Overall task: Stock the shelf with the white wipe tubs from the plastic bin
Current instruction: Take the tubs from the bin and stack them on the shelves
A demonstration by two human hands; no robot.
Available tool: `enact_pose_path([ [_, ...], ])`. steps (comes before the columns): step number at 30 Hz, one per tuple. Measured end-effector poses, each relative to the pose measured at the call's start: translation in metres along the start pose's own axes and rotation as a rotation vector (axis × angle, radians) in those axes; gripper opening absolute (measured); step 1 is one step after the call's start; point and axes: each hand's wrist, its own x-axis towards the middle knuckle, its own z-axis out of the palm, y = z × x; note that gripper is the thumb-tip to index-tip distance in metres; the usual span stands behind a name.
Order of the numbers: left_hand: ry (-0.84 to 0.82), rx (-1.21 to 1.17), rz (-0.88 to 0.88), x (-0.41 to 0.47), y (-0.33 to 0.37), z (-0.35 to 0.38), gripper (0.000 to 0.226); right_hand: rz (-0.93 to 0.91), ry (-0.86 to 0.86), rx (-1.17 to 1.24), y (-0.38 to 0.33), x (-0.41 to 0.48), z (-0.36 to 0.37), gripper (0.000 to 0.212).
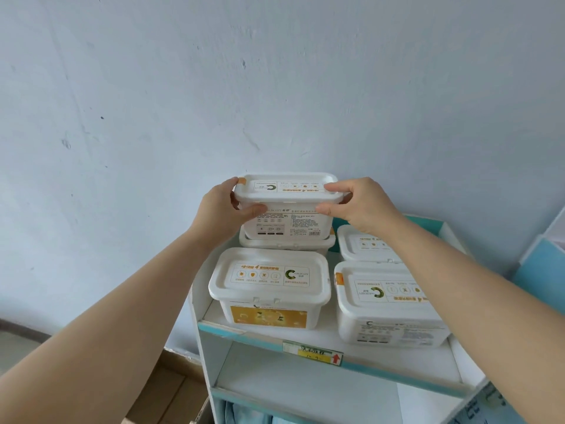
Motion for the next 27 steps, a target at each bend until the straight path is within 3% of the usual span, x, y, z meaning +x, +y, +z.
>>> enact_pose_path([
  [6, 0.125, 0.487, 0.062, -0.032, 0.033, -0.011, 0.056, -0.082, 0.081, -0.251, -0.014, -0.038, -0.014, 0.057],
  [16, -0.103, 0.310, 0.487, -0.142, 0.115, 0.053, 0.048, 0.064, 0.177, -0.468, 0.028, -0.195, -0.070, 0.049],
  [27, -0.480, 0.140, 0.817, -0.288, 0.230, 0.214, 0.044, 0.514, 0.259, -0.534, 0.131, -0.438, -0.174, 0.043],
])
